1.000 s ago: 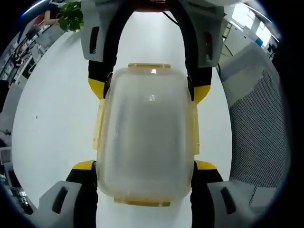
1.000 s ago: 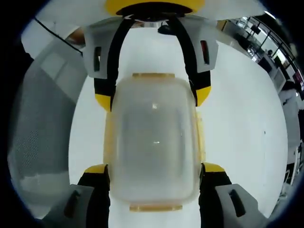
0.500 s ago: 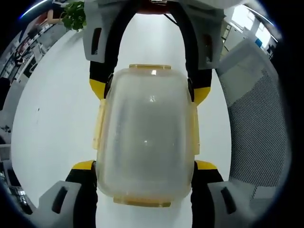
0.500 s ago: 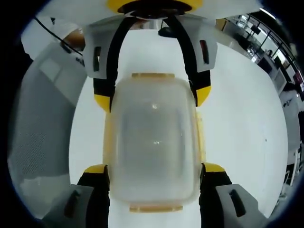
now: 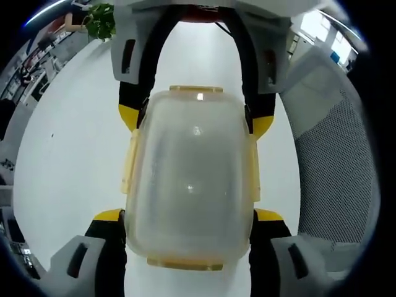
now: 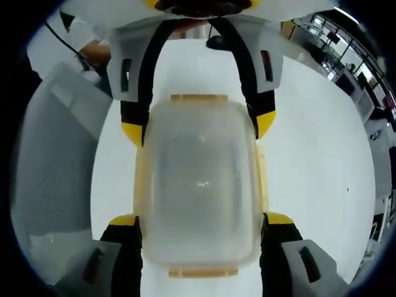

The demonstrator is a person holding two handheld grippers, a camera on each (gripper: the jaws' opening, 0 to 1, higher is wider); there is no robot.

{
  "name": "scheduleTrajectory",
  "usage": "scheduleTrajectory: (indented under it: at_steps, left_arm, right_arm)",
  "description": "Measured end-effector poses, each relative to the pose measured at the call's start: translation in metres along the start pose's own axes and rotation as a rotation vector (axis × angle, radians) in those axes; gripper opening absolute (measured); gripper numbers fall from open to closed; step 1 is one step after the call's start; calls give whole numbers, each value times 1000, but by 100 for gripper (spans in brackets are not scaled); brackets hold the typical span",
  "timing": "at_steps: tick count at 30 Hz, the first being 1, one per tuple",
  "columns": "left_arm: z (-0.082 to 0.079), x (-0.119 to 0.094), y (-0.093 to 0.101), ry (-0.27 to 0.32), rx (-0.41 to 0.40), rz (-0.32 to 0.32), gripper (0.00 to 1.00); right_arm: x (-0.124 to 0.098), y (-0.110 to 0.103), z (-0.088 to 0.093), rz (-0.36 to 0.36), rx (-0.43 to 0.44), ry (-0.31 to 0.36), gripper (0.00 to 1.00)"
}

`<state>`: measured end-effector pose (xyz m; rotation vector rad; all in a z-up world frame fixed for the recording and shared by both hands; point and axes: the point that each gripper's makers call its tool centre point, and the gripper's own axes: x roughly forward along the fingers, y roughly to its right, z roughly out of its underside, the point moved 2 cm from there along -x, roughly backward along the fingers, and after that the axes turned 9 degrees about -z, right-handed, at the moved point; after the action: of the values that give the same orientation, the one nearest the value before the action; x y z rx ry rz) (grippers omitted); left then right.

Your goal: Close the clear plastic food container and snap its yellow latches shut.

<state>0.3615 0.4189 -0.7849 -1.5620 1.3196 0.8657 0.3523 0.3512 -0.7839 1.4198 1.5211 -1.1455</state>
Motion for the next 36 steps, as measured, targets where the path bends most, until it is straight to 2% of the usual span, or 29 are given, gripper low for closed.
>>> scheduleTrajectory:
  at_steps: [6, 12, 19, 27, 36]
  left_arm:
    - [10, -2, -5, -35, 35, 19, 83]
    - [10, -6, -5, 3, 28, 17, 83]
    - [8, -5, -5, -1, 26, 11, 83]
    - [9, -4, -7, 9, 20, 4, 84]
    - [9, -4, -7, 11, 17, -1, 85]
  right_arm:
    - [3, 2, -12, -1, 26, 33, 79]
    - [4, 4, -11, -9, 34, 1, 80]
    - [3, 3, -11, -4, 33, -3, 80]
    - [2, 3, -12, 7, 30, 29, 80]
    - [2, 3, -13, 10, 28, 32, 80]
